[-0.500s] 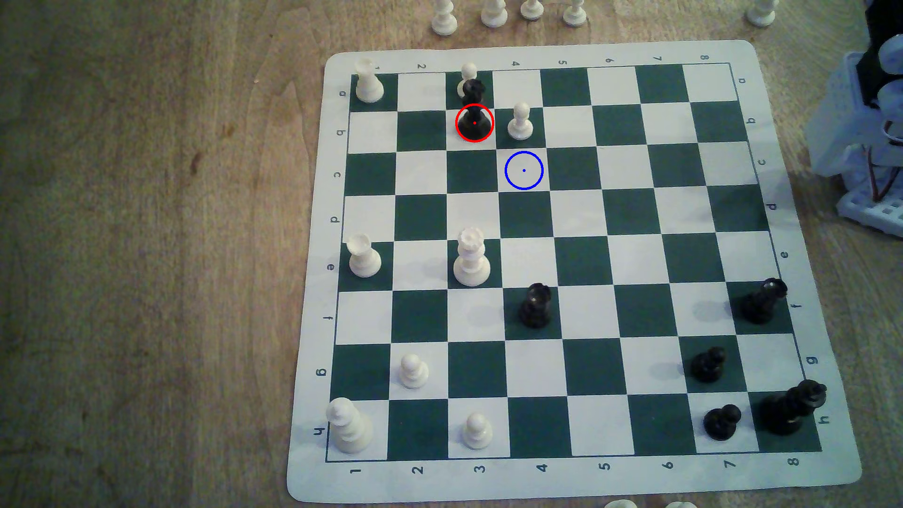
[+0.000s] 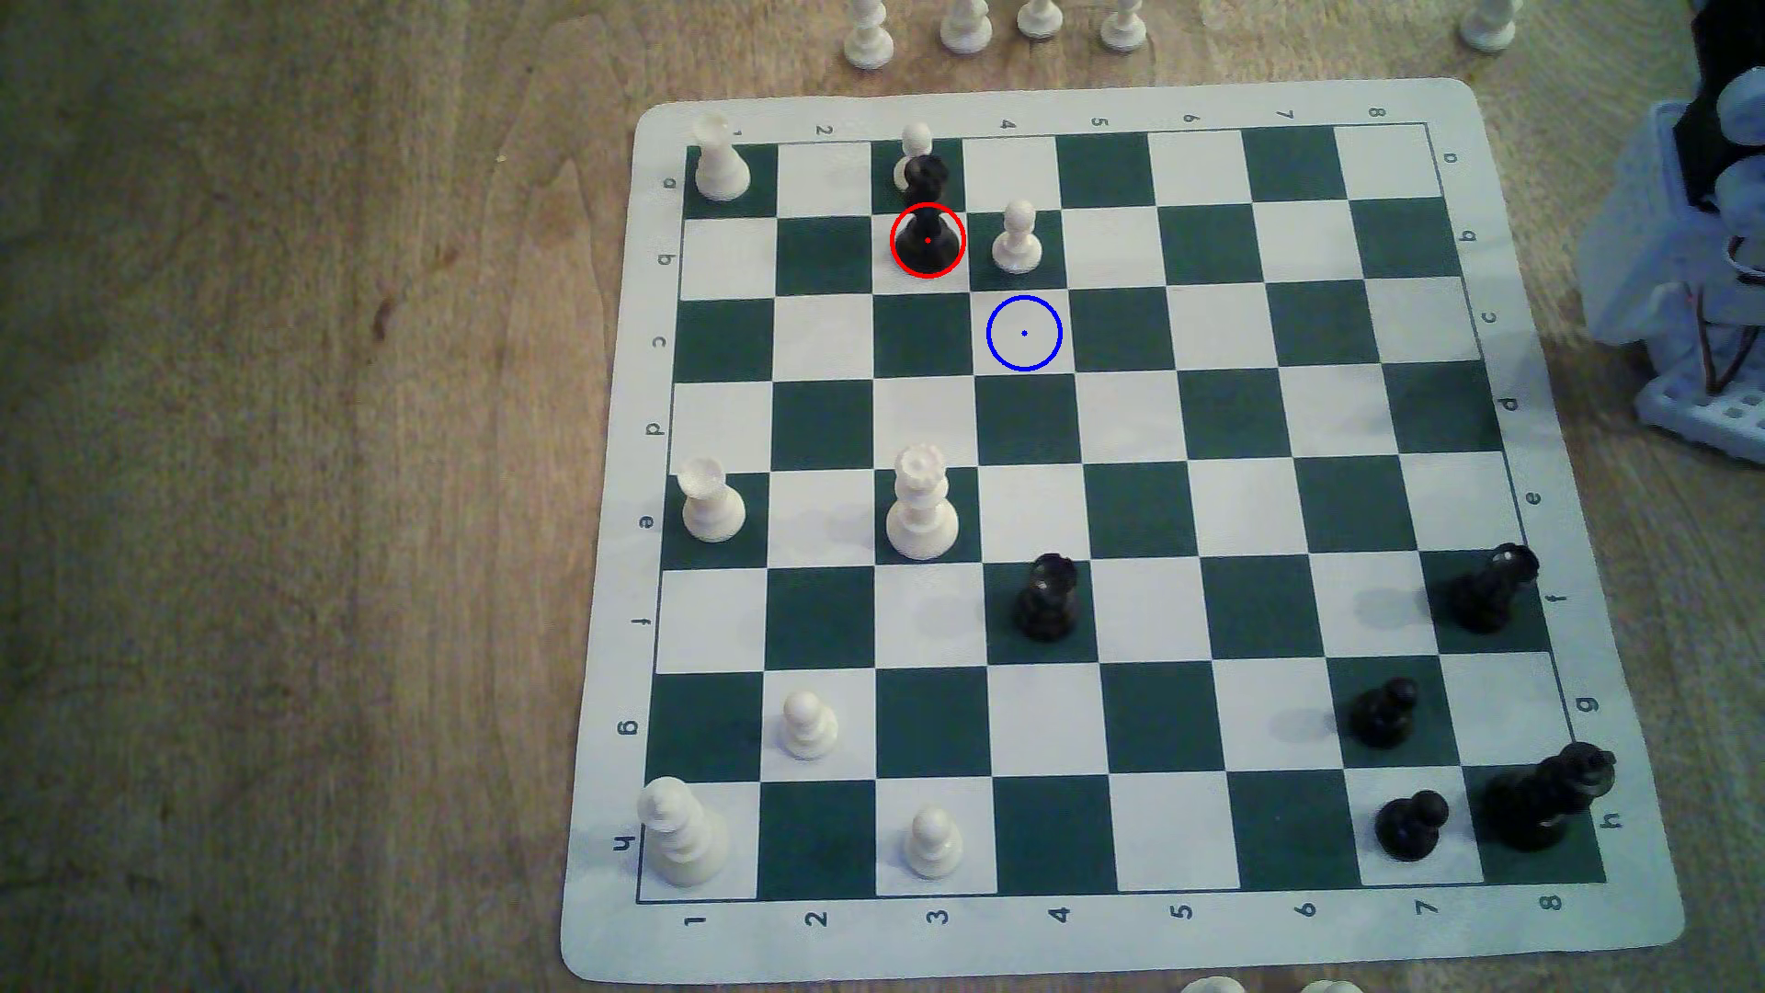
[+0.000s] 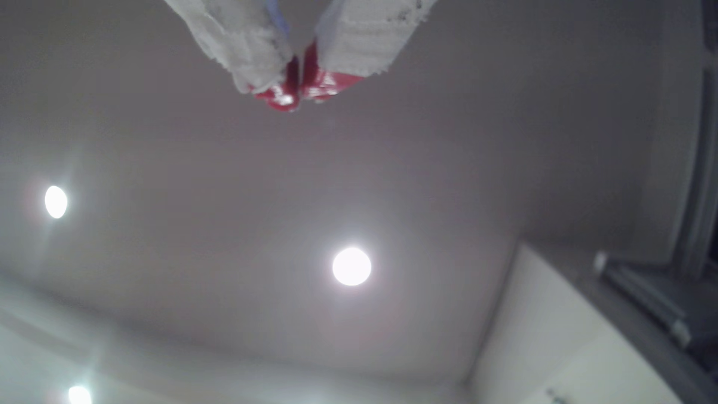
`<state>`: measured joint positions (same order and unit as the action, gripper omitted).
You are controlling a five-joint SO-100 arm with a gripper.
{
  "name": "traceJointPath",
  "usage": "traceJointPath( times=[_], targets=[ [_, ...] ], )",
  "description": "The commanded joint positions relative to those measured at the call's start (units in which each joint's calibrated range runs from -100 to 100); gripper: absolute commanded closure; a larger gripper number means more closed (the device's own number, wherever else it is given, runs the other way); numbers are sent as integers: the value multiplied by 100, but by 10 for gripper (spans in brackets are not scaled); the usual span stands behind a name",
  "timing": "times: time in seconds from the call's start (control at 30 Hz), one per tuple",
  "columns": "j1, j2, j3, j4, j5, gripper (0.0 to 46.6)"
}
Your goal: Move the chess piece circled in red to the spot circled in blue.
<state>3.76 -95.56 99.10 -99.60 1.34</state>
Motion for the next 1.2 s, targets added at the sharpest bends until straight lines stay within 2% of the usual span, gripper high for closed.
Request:
traceJointPath(
  times=[0.0, 0.43, 0.47, 0.5, 0.53, 0.6, 0.63, 0.67, 0.7, 0.83, 0.97, 1.0, 1.1, 1.17],
  targets=[
    [35, -20, 81, -7, 44, 464],
    [42, -28, 81, 189, 20, 464],
    [35, -28, 81, 288, 5, 460],
    [3, -28, 81, 435, -5, 426],
    [-52, -28, 90, 689, -5, 429],
    [-106, -28, 90, 1762, 93, 436],
    [-67, -28, 90, 2303, 230, 432],
    [-28, -28, 90, 3097, 386, 434],
    [27, -28, 90, 4112, 708, 444],
    [473, -20, 90, 6316, 669, 454],
    [598, -20, 72, 7945, 664, 394],
    [645, -20, -64, 8863, 630, 373],
    [864, 320, -653, 10361, 317, 353],
    [1051, 1016, -1097, 10935, 269, 341]
  ],
)
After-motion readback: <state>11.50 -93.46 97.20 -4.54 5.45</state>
